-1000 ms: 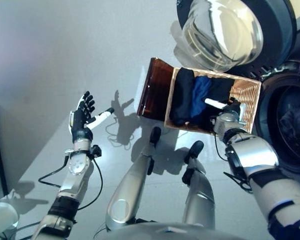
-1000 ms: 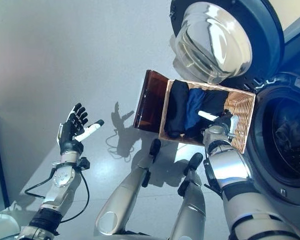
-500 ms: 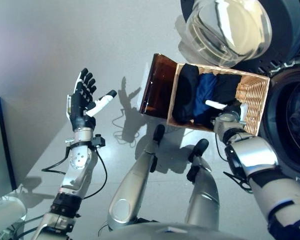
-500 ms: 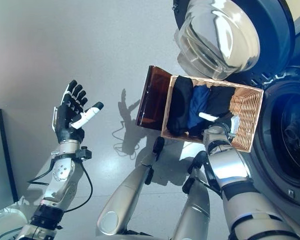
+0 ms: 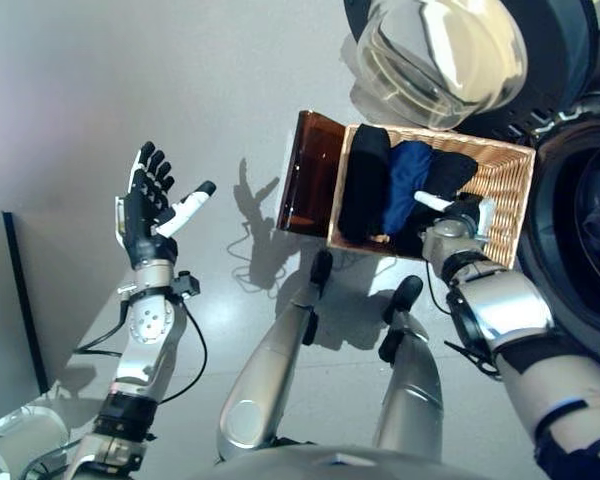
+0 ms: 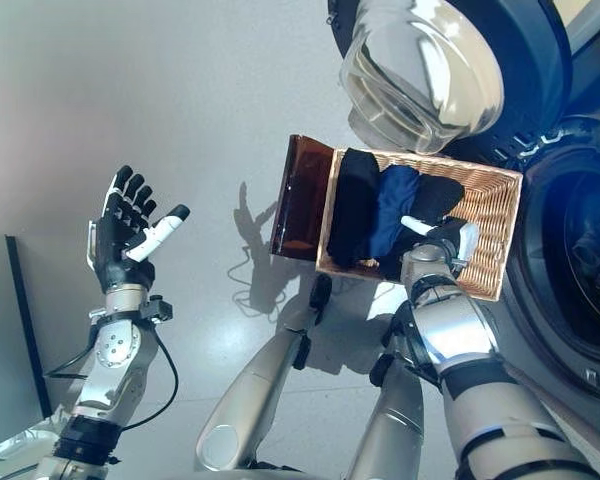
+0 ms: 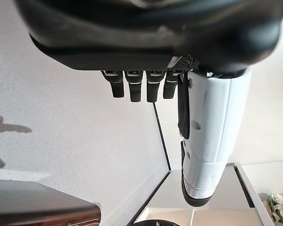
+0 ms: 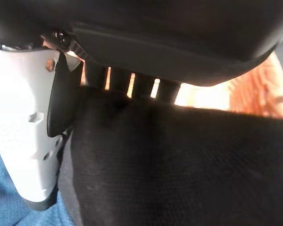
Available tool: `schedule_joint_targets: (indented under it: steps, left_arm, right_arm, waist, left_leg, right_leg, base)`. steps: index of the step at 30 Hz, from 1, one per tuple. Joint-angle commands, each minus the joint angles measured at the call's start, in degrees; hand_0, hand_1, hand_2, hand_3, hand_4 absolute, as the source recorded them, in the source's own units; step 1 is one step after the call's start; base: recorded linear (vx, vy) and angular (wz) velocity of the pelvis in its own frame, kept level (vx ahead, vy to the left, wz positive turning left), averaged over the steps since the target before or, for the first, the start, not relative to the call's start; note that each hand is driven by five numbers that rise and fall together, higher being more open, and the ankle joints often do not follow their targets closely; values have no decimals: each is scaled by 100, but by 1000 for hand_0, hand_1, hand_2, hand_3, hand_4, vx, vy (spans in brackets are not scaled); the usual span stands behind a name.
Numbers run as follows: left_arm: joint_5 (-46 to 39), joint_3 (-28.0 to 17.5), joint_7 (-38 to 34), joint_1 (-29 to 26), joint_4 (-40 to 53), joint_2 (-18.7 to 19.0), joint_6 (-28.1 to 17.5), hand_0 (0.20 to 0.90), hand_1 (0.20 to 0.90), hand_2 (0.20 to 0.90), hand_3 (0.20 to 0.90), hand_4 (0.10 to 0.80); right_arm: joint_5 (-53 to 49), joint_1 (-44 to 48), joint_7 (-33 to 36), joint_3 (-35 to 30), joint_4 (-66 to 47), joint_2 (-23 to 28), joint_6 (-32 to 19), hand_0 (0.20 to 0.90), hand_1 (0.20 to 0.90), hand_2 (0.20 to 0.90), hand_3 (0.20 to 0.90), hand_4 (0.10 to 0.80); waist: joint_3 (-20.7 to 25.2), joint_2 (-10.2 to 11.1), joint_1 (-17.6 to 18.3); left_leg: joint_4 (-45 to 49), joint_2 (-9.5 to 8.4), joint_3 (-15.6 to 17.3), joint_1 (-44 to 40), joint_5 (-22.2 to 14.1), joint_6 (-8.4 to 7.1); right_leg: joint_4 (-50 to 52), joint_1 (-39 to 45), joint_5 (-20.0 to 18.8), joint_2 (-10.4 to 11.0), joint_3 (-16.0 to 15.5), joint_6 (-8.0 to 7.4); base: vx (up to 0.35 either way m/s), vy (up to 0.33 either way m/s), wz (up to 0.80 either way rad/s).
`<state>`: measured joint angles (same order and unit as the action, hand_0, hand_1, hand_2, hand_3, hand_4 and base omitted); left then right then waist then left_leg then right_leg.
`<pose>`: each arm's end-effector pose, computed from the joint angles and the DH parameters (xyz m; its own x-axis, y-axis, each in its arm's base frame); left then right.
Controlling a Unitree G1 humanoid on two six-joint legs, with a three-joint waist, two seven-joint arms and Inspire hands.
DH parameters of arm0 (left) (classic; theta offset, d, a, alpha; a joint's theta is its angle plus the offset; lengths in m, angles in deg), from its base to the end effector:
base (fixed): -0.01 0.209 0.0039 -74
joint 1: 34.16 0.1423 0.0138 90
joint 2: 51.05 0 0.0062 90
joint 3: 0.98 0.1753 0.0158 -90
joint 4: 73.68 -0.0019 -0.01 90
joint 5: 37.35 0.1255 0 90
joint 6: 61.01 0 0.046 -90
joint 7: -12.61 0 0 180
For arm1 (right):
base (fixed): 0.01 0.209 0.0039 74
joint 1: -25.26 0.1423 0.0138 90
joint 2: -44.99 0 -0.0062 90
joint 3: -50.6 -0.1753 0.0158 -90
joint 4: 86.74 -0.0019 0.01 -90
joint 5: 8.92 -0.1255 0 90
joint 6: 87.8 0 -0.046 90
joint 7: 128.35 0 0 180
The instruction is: Pick up the clothes and place them into the washing machine
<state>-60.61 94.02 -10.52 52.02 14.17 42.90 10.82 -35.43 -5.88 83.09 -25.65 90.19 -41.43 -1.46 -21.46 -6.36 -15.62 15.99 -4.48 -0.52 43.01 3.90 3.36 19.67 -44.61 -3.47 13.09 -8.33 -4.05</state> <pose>0.2013 0.1957 0.0786 0.9064 0.3295 0.2644 -0.2922 0.9410 -0.1710 0.3210 -0.2095 0.0915 0.6985 -0.6626 -0.2703 0.5975 0.7479 -0.2893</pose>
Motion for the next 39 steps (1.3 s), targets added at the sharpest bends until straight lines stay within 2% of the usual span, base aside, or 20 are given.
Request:
schedule_joint_targets:
  steps: [1,10,11,12,16,18,19,20,21,22,27,31,32,33,34,35,36,37,38,39]
  left_arm:
    - [-22,-586,-95,293,526,166,-704,900,900,900,900,800]
    - [-225,-555,154,478,407,141,-718,900,900,900,900,800]
    - [-229,-561,169,489,401,137,-710,900,900,900,900,800]
    - [-247,-580,184,517,400,120,-707,900,900,900,900,800]
    - [-283,-602,234,598,414,110,-687,900,900,900,900,800]
    - [-290,-599,266,605,436,128,-685,900,900,900,900,800]
    - [-290,-599,266,604,433,125,-683,900,900,900,900,800]
    - [-290,-600,281,613,471,144,-682,900,900,900,900,800]
    - [-274,-594,304,607,508,147,-665,900,900,900,900,800]
    - [-260,-600,308,609,541,159,-673,900,900,900,900,800]
    - [-233,-587,333,612,587,149,-682,900,900,900,900,800]
    - [-245,-584,340,605,615,155,-682,900,900,900,900,800]
    - [-238,-588,333,591,609,161,-685,900,900,900,900,800]
    - [-233,-596,325,582,610,171,-682,900,900,900,900,800]
    - [-215,-598,319,580,629,172,-683,900,900,900,900,800]
    - [-200,-600,315,582,634,188,-689,900,900,900,900,800]
    - [-199,-600,314,581,630,185,-688,900,900,900,900,800]
    - [-221,-591,315,579,635,191,-697,900,900,900,900,800]
    - [-221,-591,315,582,636,192,-698,900,900,900,900,800]
    - [-218,-598,315,579,628,193,-687,900,900,900,900,800]
  right_arm:
    - [-148,-29,147,204,-659,58,-415,200,200,200,200,300]
    - [-140,-42,17,211,-542,283,-439,200,200,200,200,300]
    - [-139,-25,21,210,-533,285,-454,200,200,200,200,300]
    - [-145,-27,28,207,-527,288,-467,200,200,200,200,300]
    - [-170,-12,25,213,-479,257,-504,200,200,200,200,300]
    - [-190,-13,-8,216,-407,256,-515,200,200,200,200,300]
    - [-191,-10,-11,219,-400,257,-514,200,200,200,200,300]
    - [-189,23,-26,230,-328,262,-507,200,200,200,200,300]
    - [-189,20,-64,236,-278,278,-494,271,271,271,271,351]
    - [-187,38,-74,245,-236,300,-484,900,900,900,900,800]
    - [-271,88,-138,209,-131,399,-494,900,900,900,900,800]
    - [-299,38,-143,176,-123,409,-504,900,900,900,900,800]
    - [-303,26,-133,170,-138,402,-518,796,796,796,796,725]
    - [-300,19,-116,176,-159,407,-535,280,280,280,280,357]
    - [-288,5,-97,174,-171,397,-542,200,200,200,200,300]
    - [-276,2,-98,169,-173,383,-542,200,200,200,200,300]
    - [-276,4,-98,171,-171,382,-540,200,200,200,200,300]
    - [-268,17,-75,180,-163,380,-539,436,436,436,436,469]
    - [-268,15,-75,180,-162,378,-539,436,436,436,436,469]
    - [-279,26,-104,183,-155,377,-534,900,900,900,900,800]
  waist:
    - [184,-267,104]
    - [318,-264,164]
    - [288,-287,169]
    - [338,-280,165]
    - [357,-289,165]
    - [346,-304,155]
    - [387,-289,151]
    - [365,-307,141]
    - [363,-311,137]
    - [363,-312,133]
    - [352,-288,98]
    - [310,-295,89]
    - [355,-273,89]
    - [355,-270,91]
    - [353,-270,97]
    - [320,-288,100]
    - [362,-271,96]
    - [369,-267,93]
    - [368,-266,93]
    - [370,-268,92]
  left_leg:
    - [187,64,252,255,-529,-398]
    - [15,76,321,150,-458,-360]
    - [-17,83,367,207,-274,-324]
    - [-30,76,320,143,-435,-354]
    - [-29,80,338,137,-439,-356]
    - [-54,83,381,178,-281,-324]
    - [-54,77,334,119,-443,-355]
    - [-58,82,376,184,-285,-321]
    - [-43,80,380,199,-290,-321]
    - [-43,80,380,209,-286,-320]
    - [15,83,329,165,-462,-352]
    - [41,91,376,232,-312,-315]
    - [55,82,333,180,-480,-343]
    - [60,84,336,190,-481,-343]
    - [64,83,342,200,-484,-343]
    - [66,86,391,266,-326,-309]
    - [66,79,344,209,-487,-340]
    - [70,76,346,223,-492,-338]
    - [82,77,347,220,-511,-339]
    - [100,77,357,228,-517,-335]
  right_leg:
    - [-120,476,380,-66,220,34]
    - [-349,525,240,-50,298,-10]
    - [-367,458,88,-45,255,34]
    - [-355,500,229,-57,312,-1]
    - [-341,494,238,-65,307,11]
    - [-341,442,104,-52,253,50]
    - [-326,491,245,-63,298,12]
    - [-334,435,108,-49,255,54]
    - [-325,428,112,-47,257,56]
    - [-321,424,118,-42,257,57]
    - [-268,473,291,-48,313,35]
    - [-258,409,146,-35,272,70]
    - [-234,444,285,-41,322,34]
    - [-230,438,285,-41,331,35]
    - [-230,428,279,-39,336,35]
    - [-239,369,141,-27,291,73]
    - [-225,416,280,-37,336,35]
    - [-231,413,280,-37,343,34]
    - [-219,416,297,-37,344,34]
    - [-200,393,297,-36,357,36]
  base:
    - [5,8,-9]
    - [-16,-3,-16]
    - [0,0,0]
    - [-103,12,-3]
    - [33,-6,-1]
    - [-43,3,-1]
    - [0,0,0]
    - [0,0,0]
    - [-99,9,3]
    - [-2,-14,4]
    - [39,-7,0]
    - [-21,7,1]
    - [112,-6,1]
    - [108,0,1]
    - [-104,30,1]
    - [0,0,0]
    - [0,0,0]
    - [107,-8,1]
    - [0,0,0]
    - [0,0,0]
